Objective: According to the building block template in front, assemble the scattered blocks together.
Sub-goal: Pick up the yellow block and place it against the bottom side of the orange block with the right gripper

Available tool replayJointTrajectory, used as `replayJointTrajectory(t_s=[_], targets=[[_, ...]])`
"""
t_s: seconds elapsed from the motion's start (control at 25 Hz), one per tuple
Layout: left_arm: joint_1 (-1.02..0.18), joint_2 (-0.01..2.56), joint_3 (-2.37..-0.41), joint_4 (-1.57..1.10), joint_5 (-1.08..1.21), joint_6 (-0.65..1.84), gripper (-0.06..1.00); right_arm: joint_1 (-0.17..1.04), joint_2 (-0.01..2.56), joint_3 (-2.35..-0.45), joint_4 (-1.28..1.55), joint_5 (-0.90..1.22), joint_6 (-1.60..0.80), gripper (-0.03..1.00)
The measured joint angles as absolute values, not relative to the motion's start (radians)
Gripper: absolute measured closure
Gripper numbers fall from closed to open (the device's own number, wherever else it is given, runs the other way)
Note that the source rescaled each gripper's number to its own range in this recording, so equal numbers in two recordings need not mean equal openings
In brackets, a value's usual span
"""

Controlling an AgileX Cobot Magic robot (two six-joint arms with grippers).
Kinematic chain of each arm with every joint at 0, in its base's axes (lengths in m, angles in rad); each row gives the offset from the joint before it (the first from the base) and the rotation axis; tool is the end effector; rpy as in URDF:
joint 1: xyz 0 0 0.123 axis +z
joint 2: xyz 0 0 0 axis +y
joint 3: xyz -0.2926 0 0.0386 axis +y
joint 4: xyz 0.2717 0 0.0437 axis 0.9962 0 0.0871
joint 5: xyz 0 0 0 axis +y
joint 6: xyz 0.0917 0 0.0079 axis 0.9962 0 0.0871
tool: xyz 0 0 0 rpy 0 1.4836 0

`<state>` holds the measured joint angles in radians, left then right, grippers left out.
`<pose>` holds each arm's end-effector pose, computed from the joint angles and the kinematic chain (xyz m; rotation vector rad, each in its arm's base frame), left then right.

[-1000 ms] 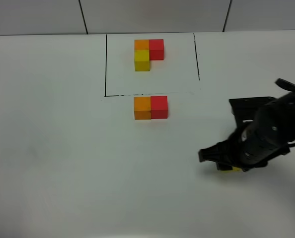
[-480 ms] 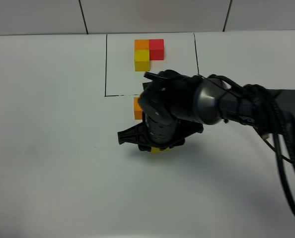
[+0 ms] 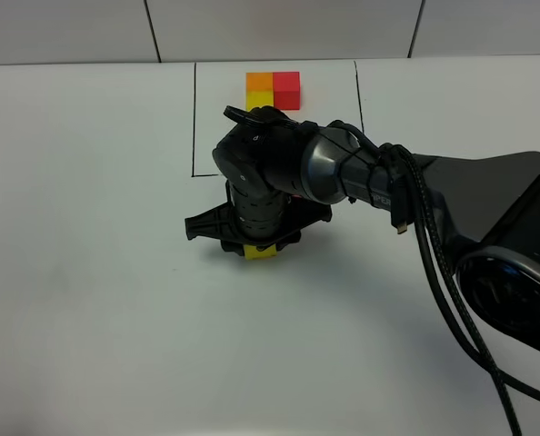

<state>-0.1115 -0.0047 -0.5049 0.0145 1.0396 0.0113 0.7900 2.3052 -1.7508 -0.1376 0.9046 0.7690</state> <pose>0.0063 0.0005 0.2914 0.1230 2.0101 -0.0465 0.3570 0.3461 0.1188 -0.1390 2.9141 0.0834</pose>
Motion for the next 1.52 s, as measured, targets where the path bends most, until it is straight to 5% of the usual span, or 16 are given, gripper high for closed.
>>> replayJointTrajectory(t_s=[1.52], targets=[[-0.111, -0.005, -0.505, 0.016, 1.04, 0.01, 0.31, 0.742, 2.352, -1.777, -0.089, 0.83, 0.742, 0.96]])
